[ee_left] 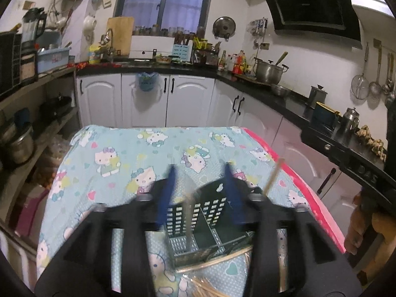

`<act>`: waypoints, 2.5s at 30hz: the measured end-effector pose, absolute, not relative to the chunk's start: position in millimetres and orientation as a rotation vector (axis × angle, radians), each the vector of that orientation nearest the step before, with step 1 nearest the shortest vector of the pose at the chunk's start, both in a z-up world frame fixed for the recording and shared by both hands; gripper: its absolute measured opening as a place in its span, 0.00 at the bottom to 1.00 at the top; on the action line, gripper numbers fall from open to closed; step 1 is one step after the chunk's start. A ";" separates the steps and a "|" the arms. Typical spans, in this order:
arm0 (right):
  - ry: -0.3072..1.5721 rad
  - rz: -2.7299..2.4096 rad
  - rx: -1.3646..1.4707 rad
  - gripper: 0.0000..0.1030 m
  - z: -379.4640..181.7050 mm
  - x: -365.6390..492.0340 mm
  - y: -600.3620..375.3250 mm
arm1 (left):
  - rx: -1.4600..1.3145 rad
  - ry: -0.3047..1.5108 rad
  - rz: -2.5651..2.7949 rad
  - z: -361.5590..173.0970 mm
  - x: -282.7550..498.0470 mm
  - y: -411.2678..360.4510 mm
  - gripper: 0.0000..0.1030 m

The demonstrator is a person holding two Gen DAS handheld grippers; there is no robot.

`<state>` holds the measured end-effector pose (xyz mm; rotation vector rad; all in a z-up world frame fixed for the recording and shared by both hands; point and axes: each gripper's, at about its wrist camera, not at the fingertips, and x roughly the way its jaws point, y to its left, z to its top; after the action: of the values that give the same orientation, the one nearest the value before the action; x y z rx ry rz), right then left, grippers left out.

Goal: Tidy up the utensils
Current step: 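Open the left tool and withdraw it from the caddy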

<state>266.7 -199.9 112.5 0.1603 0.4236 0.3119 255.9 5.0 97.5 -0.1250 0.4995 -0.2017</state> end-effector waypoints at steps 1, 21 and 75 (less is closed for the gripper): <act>0.414 0.309 0.163 0.50 113.8 259.7 -203.0 | -0.125 0.492 -0.198 98.7 252.8 4.3 0.48; 0.351 0.261 0.056 0.79 141.4 163.8 -246.8 | -0.205 0.432 -0.194 111.3 181.9 -11.2 0.90; 0.615 0.283 -0.065 0.87 27.2 125.9 -244.1 | -0.190 0.763 -0.221 -24.9 138.1 3.6 0.90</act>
<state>125.9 -244.1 27.2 -0.0647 0.6154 0.2826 138.1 3.6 -24.9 -0.1898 0.7628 -0.2207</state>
